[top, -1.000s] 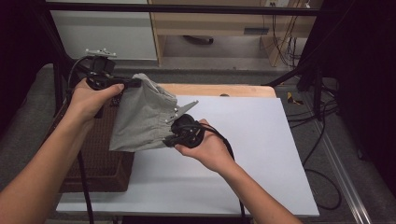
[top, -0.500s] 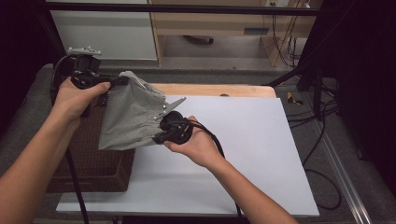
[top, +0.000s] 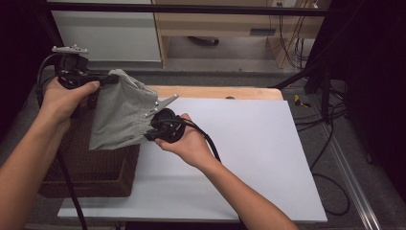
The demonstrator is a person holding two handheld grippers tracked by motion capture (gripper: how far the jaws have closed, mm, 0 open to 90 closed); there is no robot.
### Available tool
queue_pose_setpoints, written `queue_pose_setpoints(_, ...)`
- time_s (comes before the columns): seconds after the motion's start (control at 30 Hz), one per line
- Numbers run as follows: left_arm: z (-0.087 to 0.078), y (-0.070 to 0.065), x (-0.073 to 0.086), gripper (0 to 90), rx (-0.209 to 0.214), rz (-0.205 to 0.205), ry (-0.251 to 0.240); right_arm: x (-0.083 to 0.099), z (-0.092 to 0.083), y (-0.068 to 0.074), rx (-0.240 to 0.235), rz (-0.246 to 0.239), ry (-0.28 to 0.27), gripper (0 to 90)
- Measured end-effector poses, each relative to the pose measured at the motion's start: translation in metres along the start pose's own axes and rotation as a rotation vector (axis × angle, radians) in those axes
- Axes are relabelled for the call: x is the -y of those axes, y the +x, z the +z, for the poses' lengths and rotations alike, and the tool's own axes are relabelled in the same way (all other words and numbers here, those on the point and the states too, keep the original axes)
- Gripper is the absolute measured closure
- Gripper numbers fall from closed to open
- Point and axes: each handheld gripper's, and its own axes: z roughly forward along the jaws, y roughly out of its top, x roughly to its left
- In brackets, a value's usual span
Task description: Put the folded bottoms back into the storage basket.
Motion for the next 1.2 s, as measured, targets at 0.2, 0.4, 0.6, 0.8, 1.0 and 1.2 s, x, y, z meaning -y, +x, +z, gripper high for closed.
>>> queue_pose_setpoints(0.2,-0.002,0.01,0.002,81.1,-0.015,-0.01,-0.002,-0.005,0.011,0.002,-0.022,-0.021,-0.02,87.0)
queue_pose_setpoints(0.4,-0.004,0.019,0.006,81.1,-0.027,-0.02,-0.001,-0.01,0.02,0.004,-0.023,-0.027,-0.027,87.0)
queue_pose_setpoints(0.6,-0.007,0.024,0.007,81.1,-0.038,-0.025,0.0,-0.012,0.028,0.006,-0.021,-0.021,-0.035,87.0)
queue_pose_setpoints(0.8,-0.009,0.027,0.009,81.1,-0.047,-0.027,-0.002,-0.015,0.035,0.008,-0.016,-0.026,-0.04,87.0)
queue_pose_setpoints(1.0,-0.01,0.031,0.011,81.1,-0.056,-0.031,-0.001,-0.017,0.04,0.009,-0.023,-0.023,-0.048,86.9)
queue_pose_setpoints(1.2,-0.01,0.035,0.014,81.1,-0.064,-0.034,0.005,-0.017,0.045,0.011,-0.019,-0.029,-0.044,87.0)
